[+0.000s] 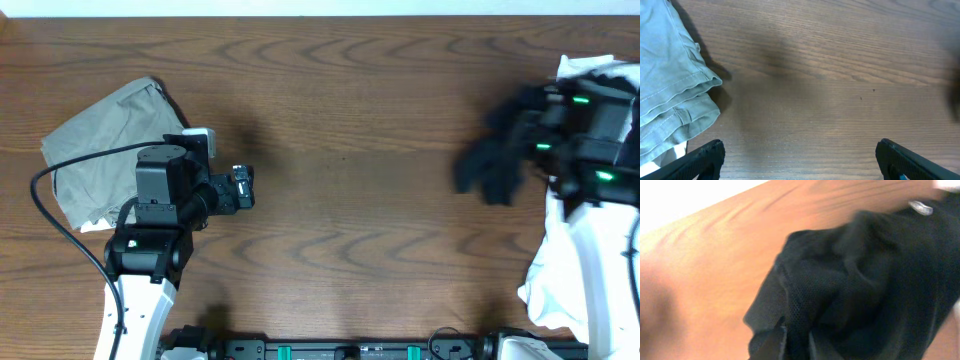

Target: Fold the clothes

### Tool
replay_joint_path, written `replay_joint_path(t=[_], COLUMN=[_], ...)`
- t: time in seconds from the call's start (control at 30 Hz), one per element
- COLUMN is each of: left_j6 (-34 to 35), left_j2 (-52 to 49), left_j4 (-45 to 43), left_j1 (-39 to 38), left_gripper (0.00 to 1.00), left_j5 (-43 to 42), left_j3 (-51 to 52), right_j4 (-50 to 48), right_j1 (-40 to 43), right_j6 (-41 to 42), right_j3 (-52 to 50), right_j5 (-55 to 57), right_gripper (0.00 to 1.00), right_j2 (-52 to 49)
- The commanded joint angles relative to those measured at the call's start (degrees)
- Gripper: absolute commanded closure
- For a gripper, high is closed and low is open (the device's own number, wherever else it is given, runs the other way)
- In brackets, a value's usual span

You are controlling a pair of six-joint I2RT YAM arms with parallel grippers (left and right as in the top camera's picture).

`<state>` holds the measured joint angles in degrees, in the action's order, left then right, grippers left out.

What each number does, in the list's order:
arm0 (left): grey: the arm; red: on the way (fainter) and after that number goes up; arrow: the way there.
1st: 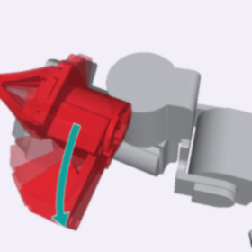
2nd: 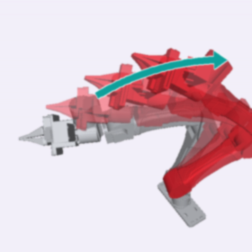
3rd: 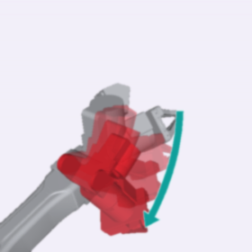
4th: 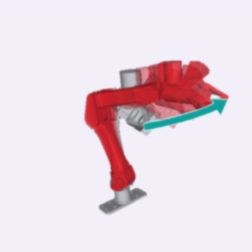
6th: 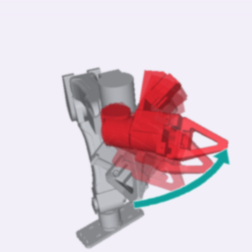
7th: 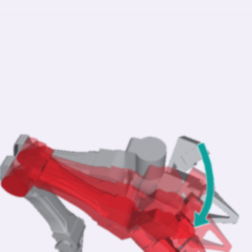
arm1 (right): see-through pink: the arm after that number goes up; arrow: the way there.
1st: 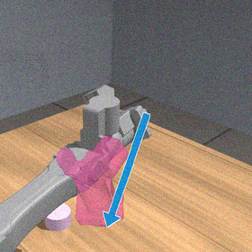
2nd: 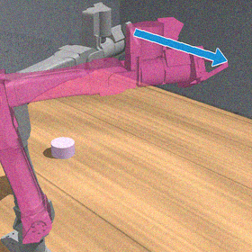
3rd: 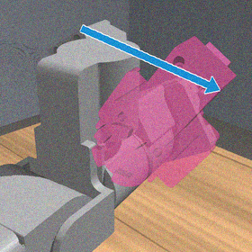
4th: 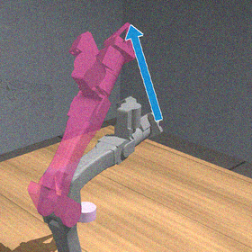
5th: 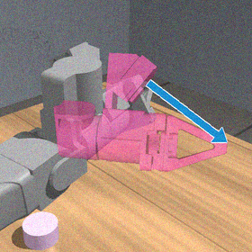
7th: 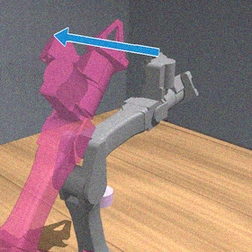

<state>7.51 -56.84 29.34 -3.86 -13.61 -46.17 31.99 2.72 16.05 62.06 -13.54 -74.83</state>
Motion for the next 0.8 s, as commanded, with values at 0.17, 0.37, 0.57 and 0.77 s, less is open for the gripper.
replay_joint_path(t=[0.17, 0.37, 0.57, 0.77], left_j6=[0.3, 0.3, 0.6, 9.0], left_j2=[-0.1, -0.1, -0.1, -4.7], left_j4=[-0.3, -0.5, -6.4, -18.2], left_j1=[-0.1, -0.1, -0.1, -0.7], left_gripper=[0.02, 0.02, 0.02, 0.02], left_j5=[-0.7, -0.8, -2.2, -14.3], left_j3=[-1.0, -1.0, -1.0, -1.0], right_j4=[-0.2, 2.5, 9.8, 17.6], right_j1=[-17.3, -15.6, -6.4, 3.9], right_j6=[-1.6, -0.8, 0.2, 0.2], right_j3=[-0.1, -0.1, -0.1, -0.1], right_j5=[5.6, 16.5, 20.2, 20.2], right_gripper=[0.74, 0.58, 0.46, 0.35], right_j2=[-7.3, -6.7, -4.2, -4.2])
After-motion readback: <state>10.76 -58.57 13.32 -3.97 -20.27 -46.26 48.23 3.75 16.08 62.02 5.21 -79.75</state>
